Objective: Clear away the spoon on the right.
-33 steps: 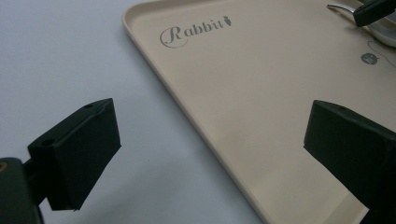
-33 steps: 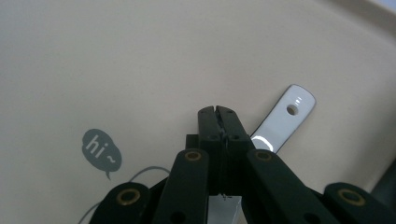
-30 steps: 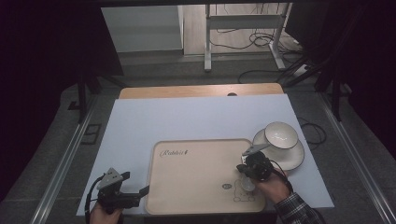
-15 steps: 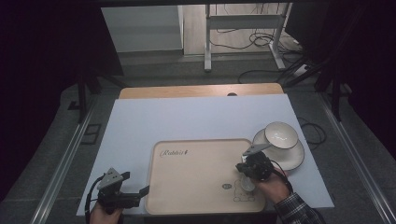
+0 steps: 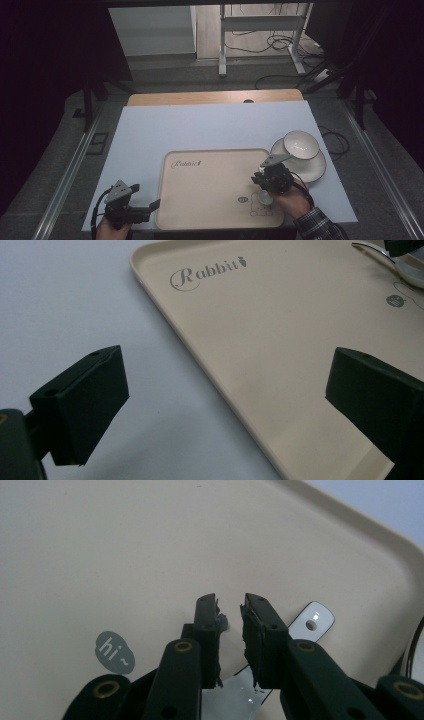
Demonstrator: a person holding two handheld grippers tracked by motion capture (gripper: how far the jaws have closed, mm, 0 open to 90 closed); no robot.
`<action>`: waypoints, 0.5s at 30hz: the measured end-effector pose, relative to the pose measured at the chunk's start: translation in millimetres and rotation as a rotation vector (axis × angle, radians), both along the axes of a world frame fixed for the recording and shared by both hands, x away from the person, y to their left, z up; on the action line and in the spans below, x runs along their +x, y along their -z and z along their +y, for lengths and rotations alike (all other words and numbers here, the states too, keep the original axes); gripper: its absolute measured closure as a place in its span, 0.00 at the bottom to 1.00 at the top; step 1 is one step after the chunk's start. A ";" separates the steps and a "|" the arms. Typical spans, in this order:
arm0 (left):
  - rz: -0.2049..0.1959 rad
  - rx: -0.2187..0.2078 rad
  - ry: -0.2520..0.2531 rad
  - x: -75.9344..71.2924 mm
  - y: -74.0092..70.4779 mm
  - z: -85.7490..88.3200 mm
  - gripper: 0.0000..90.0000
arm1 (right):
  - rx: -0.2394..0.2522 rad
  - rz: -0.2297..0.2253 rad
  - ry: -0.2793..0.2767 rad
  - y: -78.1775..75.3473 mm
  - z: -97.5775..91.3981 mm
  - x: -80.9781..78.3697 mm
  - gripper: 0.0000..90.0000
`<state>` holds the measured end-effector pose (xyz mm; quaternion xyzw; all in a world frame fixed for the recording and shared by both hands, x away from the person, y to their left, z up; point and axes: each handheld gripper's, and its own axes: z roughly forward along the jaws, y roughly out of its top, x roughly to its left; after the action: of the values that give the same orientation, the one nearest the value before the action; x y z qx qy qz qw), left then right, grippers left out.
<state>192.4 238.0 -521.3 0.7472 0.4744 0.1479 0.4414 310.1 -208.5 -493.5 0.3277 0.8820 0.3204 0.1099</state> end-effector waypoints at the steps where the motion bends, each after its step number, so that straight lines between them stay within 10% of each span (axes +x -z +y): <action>1: 0.000 0.000 0.000 0.0 0.0 0.0 0.04 | 0.001 -0.002 0.001 -0.5 -0.1 -0.2 0.83; 15: 0.000 0.003 0.004 0.0 0.0 -0.4 0.04 | 0.022 -0.037 0.004 -8.1 -2.3 -4.1 0.72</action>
<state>192.4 237.6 -521.3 0.7487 0.4728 0.1477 0.4406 306.1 -210.7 -485.4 0.3247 0.8756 0.3357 0.1232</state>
